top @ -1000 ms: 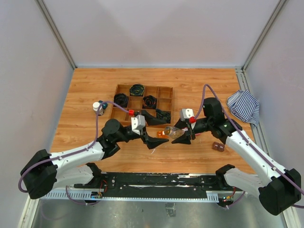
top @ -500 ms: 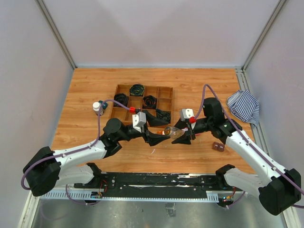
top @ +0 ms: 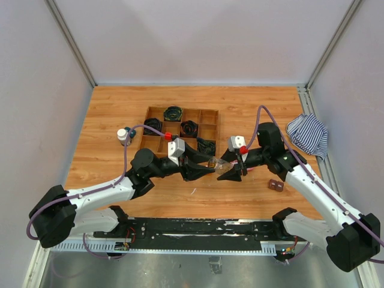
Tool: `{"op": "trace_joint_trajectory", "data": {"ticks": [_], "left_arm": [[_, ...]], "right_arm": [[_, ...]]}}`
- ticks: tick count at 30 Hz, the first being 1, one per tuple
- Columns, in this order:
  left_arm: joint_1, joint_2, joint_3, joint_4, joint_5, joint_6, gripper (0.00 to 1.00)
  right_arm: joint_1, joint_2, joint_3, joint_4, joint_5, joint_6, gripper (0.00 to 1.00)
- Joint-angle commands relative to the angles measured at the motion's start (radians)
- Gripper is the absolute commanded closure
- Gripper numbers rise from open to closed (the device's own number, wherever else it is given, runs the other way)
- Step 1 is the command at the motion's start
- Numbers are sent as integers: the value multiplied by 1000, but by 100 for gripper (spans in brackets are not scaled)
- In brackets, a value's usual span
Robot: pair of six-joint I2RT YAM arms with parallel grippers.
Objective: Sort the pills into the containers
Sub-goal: Unscrew the lid of the pill bottle.
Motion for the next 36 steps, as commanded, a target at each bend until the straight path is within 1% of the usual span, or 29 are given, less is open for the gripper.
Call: {"op": "trace_joint_trajectory", "data": {"ticks": [1,2,7,12,18,21,22,23,24,25,26,28,29,31,33,34,36], "left_arm": [[5,-20,18,3,-88,-125,98],[6,-31,6,3,-122,-151,99],[-33,-110,-56,-11,-321,-222,100],[-102,-127,-52,-89,-542,-306,100],[-147,-121,-28,-172,-686,-457,100],[-160,-135,-32,-170,-717,-472,99],[-161,-140,-31,-170,-711,-473,97],[-162,-142,-30,-166,-697,-471,90],[-161,-143,-27,-164,-681,-466,77],[-162,-145,-26,-162,-660,-456,63],[-162,-148,-29,-143,-630,-432,51],[-161,-161,-54,-80,-566,-375,34],[-161,-170,-74,-37,-538,-358,27],[-160,-194,-109,17,-509,-294,15],[-161,-228,-134,26,-491,-227,6],[-160,-247,-145,8,-494,-196,2],[-160,-287,-151,-29,-478,-116,1]], "right_arm": [[-6,-5,32,-5,-30,-14,100],[-6,-4,33,-5,-28,-9,99],[-8,3,36,16,-20,32,99],[-8,12,35,32,-20,52,100],[-8,10,34,30,-10,53,99],[-8,9,34,30,-8,55,99],[-8,8,35,30,-9,55,99],[-7,7,35,30,-11,55,99],[-8,6,36,31,-13,56,99],[-8,5,36,31,-14,56,99],[-8,2,36,30,-14,56,99],[-8,-2,36,31,-17,55,99],[-8,-3,34,31,-22,55,100],[-8,-6,34,30,-28,54,99],[-8,-10,33,26,-37,49,99],[-8,-13,33,22,-41,42,99],[-8,-18,34,12,-51,28,99]]}}
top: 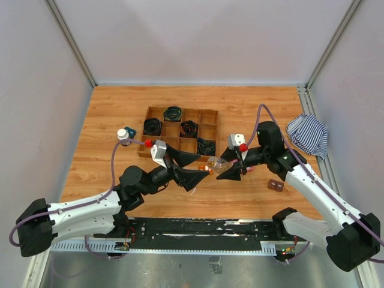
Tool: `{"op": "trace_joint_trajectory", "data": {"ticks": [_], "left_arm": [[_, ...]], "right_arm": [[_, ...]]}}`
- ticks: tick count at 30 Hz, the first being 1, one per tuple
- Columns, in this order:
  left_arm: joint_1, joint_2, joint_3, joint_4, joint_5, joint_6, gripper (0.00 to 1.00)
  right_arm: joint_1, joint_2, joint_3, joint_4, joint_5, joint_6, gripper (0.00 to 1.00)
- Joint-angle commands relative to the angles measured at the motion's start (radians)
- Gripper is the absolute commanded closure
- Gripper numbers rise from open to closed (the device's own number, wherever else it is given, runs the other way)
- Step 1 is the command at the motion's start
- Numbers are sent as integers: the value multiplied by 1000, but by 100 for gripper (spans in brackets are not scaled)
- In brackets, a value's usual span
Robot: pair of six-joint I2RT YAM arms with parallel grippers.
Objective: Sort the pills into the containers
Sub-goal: Unscrew the lid of the pill bottle.
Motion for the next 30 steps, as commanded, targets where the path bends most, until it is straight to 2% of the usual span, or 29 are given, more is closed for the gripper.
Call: {"op": "trace_joint_trajectory", "data": {"ticks": [1,7,12,17,27,30], "left_arm": [[1,-84,-23,11,57,214,1],[1,-165,-23,-76,261,510,1],[6,-121,47,-179,299,681,1],[65,-21,148,-254,381,695,1],[82,85,203,-186,429,660,1],[82,115,222,-188,439,656,5]], "right_arm": [[-7,-28,25,-18,-60,-44,99],[-9,-40,22,-33,-68,-73,99],[-9,-39,20,-44,-67,-95,99],[-9,-36,19,-46,-74,-102,99],[-8,-21,18,-50,-70,-111,99],[-7,-17,19,-52,-70,-111,99]]}}
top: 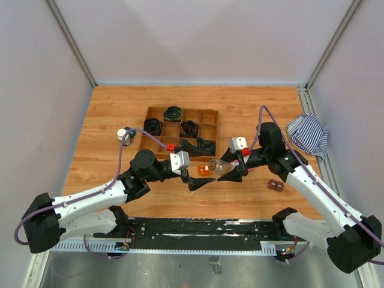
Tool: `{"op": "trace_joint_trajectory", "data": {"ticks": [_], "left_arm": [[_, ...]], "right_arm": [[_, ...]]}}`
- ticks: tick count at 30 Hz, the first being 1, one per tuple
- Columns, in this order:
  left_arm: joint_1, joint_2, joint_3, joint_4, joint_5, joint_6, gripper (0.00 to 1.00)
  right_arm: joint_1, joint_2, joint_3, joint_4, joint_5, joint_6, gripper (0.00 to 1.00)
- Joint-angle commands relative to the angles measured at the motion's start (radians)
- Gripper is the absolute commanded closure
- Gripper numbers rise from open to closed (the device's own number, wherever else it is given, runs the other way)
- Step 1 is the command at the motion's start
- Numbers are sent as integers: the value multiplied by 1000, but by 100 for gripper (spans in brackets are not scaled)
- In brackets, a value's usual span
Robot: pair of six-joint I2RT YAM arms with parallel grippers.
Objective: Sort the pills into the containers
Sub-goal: Unscrew the lid of the pill bottle.
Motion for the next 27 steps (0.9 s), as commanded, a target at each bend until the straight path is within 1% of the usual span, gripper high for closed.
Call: {"op": "trace_joint_trajectory", "data": {"ticks": [1,3,6,10,14,22,27], "left_arm": [[4,38,52,41,41,-4,6],[4,56,63,42,49,-15,10],[4,65,64,68,57,-39,12],[4,56,51,104,49,-66,16],[4,38,41,107,36,-78,23],[5,41,31,91,34,-84,39],[4,43,22,85,30,-87,40]], "right_arm": [[-7,4,19,-14,-29,-18,99],[-7,4,20,-13,-29,-19,100],[-7,5,19,-15,-28,-18,99],[-7,6,20,-15,-25,-18,99],[-8,7,19,-14,-25,-19,100],[-8,6,19,-16,-26,-19,99],[-7,7,20,-17,-27,-18,99]]}}
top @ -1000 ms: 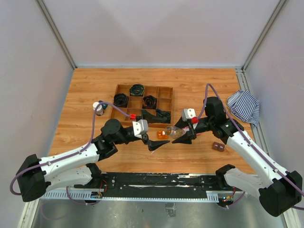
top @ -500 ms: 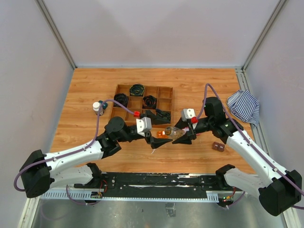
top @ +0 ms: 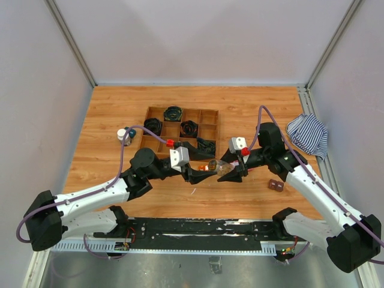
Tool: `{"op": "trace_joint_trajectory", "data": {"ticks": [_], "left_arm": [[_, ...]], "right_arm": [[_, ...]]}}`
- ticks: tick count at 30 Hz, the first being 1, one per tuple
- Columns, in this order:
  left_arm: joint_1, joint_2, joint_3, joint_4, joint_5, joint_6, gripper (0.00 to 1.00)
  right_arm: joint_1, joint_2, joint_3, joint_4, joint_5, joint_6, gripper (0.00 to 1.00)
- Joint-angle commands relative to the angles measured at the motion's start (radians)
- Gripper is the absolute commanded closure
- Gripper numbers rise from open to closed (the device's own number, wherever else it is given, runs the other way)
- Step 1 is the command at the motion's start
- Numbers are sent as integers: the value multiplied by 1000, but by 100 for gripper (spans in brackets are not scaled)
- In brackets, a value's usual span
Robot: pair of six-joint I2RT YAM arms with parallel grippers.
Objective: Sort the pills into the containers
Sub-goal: Unscrew the lid of the pill bottle.
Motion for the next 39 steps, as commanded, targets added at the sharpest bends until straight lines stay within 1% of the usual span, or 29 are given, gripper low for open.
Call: {"op": "trace_joint_trajectory", "data": {"ticks": [1,3,6,8,14,33,34,35,36,39], "left_arm": [[3,-6,-14,17,-9,-5,40],[3,-9,-15,16,-10,-6,37],[3,-10,-13,11,-13,-6,30],[3,-9,-11,9,-12,-6,30],[3,-5,-10,15,-9,-12,36],[9,16,1,-2,-6,-24,43],[8,15,1,-2,-7,-24,45],[9,15,2,-2,-8,-27,48],[10,14,1,-1,-9,-30,55],[12,8,-1,9,-18,-55,80]], "right_arm": [[-7,0,19,-2,-28,-16,99],[-8,0,19,-2,-27,-16,100],[-8,0,19,-4,-27,-17,99],[-8,0,20,-2,-27,-17,99],[-7,0,19,-2,-29,-15,99],[-7,0,20,-3,-30,-15,99],[-7,0,20,-3,-30,-15,99],[-7,0,19,-3,-29,-13,99],[-7,0,20,-3,-30,-13,99],[-7,0,21,-3,-30,-13,99]]}}
